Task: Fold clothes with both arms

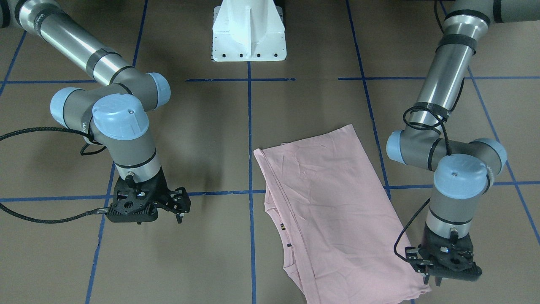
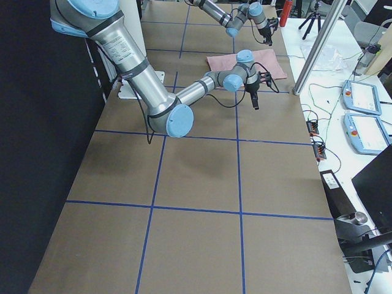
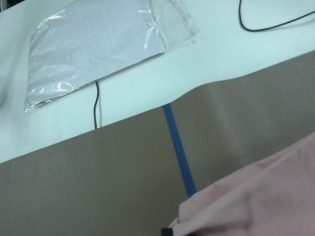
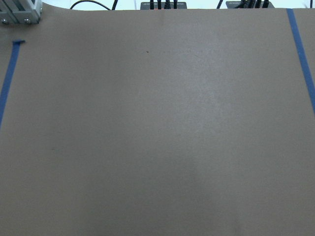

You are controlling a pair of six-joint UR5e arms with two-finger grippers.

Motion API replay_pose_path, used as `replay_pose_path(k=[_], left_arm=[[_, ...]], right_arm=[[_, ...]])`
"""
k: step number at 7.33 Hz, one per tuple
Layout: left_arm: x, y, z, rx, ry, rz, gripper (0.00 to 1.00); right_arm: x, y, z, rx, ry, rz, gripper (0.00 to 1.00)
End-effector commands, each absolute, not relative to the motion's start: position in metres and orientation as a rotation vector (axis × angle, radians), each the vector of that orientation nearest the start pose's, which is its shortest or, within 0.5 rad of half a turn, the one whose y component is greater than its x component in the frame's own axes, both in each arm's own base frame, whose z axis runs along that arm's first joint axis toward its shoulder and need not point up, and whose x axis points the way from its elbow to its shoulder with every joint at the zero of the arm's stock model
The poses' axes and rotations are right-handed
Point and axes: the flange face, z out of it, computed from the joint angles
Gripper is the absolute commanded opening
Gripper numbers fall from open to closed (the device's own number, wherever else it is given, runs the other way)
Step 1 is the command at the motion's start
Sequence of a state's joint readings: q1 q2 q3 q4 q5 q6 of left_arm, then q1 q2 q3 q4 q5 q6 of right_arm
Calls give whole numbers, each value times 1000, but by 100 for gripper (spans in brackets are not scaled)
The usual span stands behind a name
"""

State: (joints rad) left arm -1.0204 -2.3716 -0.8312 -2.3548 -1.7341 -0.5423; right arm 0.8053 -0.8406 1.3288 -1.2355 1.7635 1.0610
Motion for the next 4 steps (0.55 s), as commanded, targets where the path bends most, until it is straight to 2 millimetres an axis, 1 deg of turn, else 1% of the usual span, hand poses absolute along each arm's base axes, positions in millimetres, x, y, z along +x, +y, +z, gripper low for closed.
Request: replay_pose_path(k=[1, 2, 3, 4], left_arm=[[286, -759, 435, 640, 661, 168, 100], [281, -750, 430, 657, 670, 169, 100], [281, -748, 429, 662, 673, 170, 100], [282, -747, 426, 665, 676, 170, 100]], right_arm=[[-500, -610, 235, 300, -848, 298, 97], [-529, -595, 210, 259, -880, 349, 86], [-570, -587, 184, 215, -886, 383, 85], [-612, -582, 157, 207, -870, 404, 85]])
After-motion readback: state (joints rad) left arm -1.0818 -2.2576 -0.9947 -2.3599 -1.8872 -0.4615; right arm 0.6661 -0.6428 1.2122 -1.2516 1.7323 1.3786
